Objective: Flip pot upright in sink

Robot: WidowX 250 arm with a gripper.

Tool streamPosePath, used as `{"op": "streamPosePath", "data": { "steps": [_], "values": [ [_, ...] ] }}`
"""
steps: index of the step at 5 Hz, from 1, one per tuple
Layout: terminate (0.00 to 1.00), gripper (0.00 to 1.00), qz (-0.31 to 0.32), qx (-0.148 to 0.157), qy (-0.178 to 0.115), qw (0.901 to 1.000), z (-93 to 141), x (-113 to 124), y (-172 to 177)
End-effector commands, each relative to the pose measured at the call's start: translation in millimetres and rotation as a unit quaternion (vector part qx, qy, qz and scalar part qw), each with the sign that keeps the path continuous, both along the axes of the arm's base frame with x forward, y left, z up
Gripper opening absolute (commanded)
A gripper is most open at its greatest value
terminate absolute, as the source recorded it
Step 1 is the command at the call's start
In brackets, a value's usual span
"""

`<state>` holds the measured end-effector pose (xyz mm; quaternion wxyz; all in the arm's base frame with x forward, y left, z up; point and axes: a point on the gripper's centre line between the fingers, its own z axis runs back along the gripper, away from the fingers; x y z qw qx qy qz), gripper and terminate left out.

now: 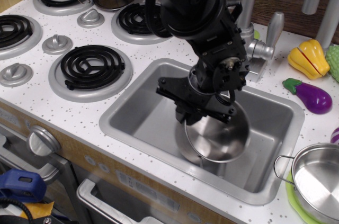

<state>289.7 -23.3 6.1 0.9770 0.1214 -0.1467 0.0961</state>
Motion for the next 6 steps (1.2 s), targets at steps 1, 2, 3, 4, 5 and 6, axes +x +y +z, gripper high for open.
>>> {"op": "streamPosePath", "data": {
  "steps": [1,2,3,4,5,6],
  "values": [
    [0.0,0.0,-0.011,-0.01,-0.032,0.9994,16.9,8.2,3.7],
    [0.0,1.0,-0.037,-0.019,-0.034,0.9986,16.4,7.8,6.3],
    [0.0,1.0,-0.037,-0.019,-0.034,0.9986,16.4,7.8,6.3],
    [0.0,1.0,-0.037,-0.019,-0.034,0.9986,16.4,7.8,6.3],
    [0.0,1.0,-0.037,-0.019,-0.034,0.9986,16.4,7.8,6.3],
    [1.0,1.0,-0.037,-0.019,-0.034,0.9986,16.4,7.8,6.3]
  ]
}}
